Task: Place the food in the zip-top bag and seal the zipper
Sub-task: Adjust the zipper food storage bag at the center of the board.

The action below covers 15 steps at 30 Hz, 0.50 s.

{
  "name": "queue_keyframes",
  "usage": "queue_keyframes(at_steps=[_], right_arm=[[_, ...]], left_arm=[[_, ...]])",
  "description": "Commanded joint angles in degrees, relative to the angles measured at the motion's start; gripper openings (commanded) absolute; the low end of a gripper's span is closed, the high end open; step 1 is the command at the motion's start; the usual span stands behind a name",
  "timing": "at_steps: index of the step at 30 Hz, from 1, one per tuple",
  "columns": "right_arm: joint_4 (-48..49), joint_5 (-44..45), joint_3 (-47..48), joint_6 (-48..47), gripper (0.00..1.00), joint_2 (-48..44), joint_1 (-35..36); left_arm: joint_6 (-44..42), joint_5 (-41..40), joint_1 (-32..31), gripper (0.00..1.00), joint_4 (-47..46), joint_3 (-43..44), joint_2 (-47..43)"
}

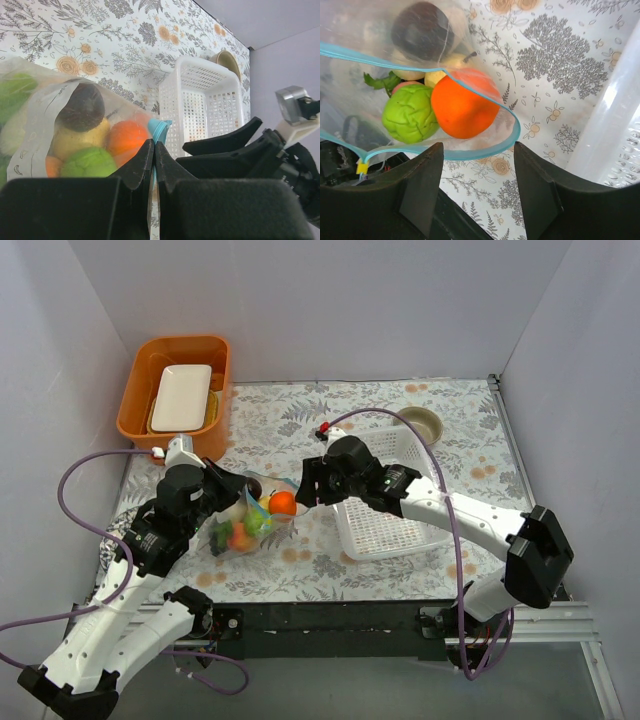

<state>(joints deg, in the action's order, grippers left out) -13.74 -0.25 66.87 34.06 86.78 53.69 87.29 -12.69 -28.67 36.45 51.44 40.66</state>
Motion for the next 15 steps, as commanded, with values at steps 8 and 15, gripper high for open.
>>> queue_keyframes(at_steps=[8,15], right_arm=[[-2.09,1.58,-1.39,0.21,0.65,-0.83,0.10],[1.61,-1.68,-2.19,1.09,0.63,2.33,0.10]], left_arm=[[0.08,-2.08,0.01,0.00,-1.47,3.14,-1.02],[0.17,-1.99,0.01,0.00,-1.64,3.05,-1.55]])
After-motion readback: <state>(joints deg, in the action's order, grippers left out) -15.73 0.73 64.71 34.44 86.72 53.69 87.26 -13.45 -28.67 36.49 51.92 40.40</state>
